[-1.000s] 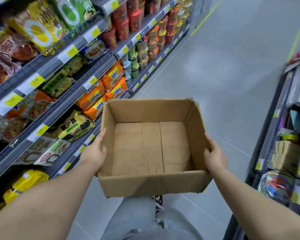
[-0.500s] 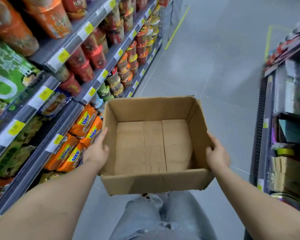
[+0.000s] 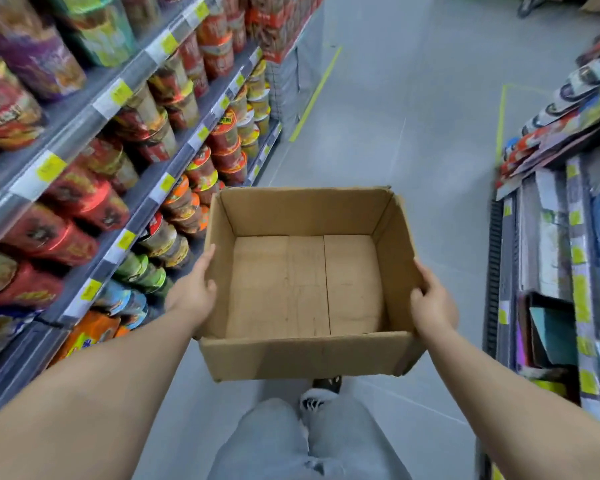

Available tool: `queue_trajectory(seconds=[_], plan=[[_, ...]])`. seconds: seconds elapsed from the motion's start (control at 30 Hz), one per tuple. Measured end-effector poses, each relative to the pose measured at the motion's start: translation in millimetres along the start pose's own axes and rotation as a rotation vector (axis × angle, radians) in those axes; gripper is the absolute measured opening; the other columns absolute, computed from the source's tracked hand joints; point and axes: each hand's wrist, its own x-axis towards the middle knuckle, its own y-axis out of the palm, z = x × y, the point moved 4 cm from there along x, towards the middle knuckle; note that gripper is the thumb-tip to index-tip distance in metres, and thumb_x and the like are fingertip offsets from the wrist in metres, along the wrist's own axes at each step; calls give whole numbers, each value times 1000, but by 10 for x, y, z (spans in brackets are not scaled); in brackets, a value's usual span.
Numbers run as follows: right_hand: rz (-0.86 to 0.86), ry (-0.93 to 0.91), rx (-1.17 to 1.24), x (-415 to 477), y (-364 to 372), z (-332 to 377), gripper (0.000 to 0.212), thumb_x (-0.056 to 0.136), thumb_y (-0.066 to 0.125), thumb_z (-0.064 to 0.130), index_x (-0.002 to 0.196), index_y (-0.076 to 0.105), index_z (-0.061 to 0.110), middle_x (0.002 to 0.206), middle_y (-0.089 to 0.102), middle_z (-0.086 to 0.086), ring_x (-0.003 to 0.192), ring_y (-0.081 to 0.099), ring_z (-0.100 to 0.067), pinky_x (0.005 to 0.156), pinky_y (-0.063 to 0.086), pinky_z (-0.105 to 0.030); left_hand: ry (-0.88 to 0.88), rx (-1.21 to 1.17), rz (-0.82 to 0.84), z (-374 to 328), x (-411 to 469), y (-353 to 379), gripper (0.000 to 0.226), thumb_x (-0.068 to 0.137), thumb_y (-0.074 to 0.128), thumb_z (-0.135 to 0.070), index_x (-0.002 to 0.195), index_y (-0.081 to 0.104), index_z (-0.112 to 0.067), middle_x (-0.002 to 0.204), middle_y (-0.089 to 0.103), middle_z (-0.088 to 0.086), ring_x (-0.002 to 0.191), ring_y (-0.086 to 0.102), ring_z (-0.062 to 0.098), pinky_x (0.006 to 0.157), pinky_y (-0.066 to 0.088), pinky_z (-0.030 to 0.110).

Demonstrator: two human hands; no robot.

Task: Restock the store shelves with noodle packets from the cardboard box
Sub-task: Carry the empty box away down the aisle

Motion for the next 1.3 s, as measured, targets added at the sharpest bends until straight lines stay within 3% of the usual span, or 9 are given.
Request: queue_trajectory(seconds=[0.1, 0.2, 0.37, 0.63, 0.73, 0.9, 1.07, 1.2, 1.3], plan=[[-19, 2, -16, 563, -238, 202, 58, 92, 37, 12, 133, 39, 53, 100, 66, -3, 67, 54, -25, 56, 37, -30, 9, 0, -17, -503, 377, -10, 68, 92, 42, -19, 145, 13, -50, 105, 66, 11, 76, 61, 31, 66, 51, 40], [-27, 6, -29, 1087, -415, 405, 58, 92, 37, 11, 134, 39, 52, 100, 66, -6, 68, 54, -27, 56, 36, -30, 2, -7, -12, -936, 732, -25, 68, 93, 42, -19, 145, 12, -49, 95, 67, 12, 76, 61, 32, 66, 51, 42], [-24, -5, -22, 2018, -533, 792, 56, 94, 37, 13, 133, 39, 53, 94, 64, -2, 73, 59, -26, 61, 45, -32, 6, -30, -23, -1546, 1491, -21, 68, 93, 43, -19, 146, 14, -49, 109, 65, 13, 88, 61, 33, 73, 52, 40], [-21, 4, -52, 3399, -715, 1372, 55, 95, 36, 13, 135, 38, 50, 107, 64, 0, 66, 49, -17, 51, 33, -25, -2, -53, 16, -2513, 2726, -38, 66, 93, 43, -18, 146, 15, -47, 117, 61, 16, 98, 60, 36, 82, 51, 39], [-4, 25, -39, 3880, -800, 1502, 56, 94, 36, 13, 134, 38, 51, 108, 64, 1, 73, 54, -21, 60, 40, -29, 1, -4, 25, -2929, 3085, -87, 66, 94, 42, -18, 146, 13, -46, 109, 64, 16, 93, 61, 35, 74, 49, 37], [27, 51, -26, 4739, -984, 1692, 56, 93, 36, 13, 133, 37, 54, 89, 58, 6, 67, 58, -23, 57, 44, -30, -21, -8, 43, -3607, 3670, -51, 66, 95, 43, -18, 147, 14, -45, 113, 64, 14, 89, 62, 32, 70, 53, 38], [48, 21, -50, 5751, -1263, 1927, 57, 93, 37, 13, 132, 38, 54, 105, 66, -3, 69, 59, -25, 64, 49, -34, -69, -13, 38, -4356, 4192, 127, 67, 94, 45, -16, 148, 14, -43, 98, 63, 11, 74, 56, 27, 56, 40, 31], [61, -36, -111, 6625, -1578, 2225, 57, 92, 37, 13, 133, 38, 54, 117, 65, -4, 78, 62, -29, 75, 52, -38, -135, -50, 40, -4945, 4564, 272, 68, 94, 43, -16, 147, 12, -45, 107, 63, 11, 72, 54, 25, 55, 37, 31], [86, -91, -161, 7205, -1760, 2493, 57, 93, 37, 14, 133, 37, 54, 113, 66, -6, 81, 61, -29, 78, 54, -43, -191, -143, 34, -5308, 4765, 347, 67, 95, 41, -15, 147, 12, -45, 90, 59, 10, 65, 51, 24, 51, 34, 31]])
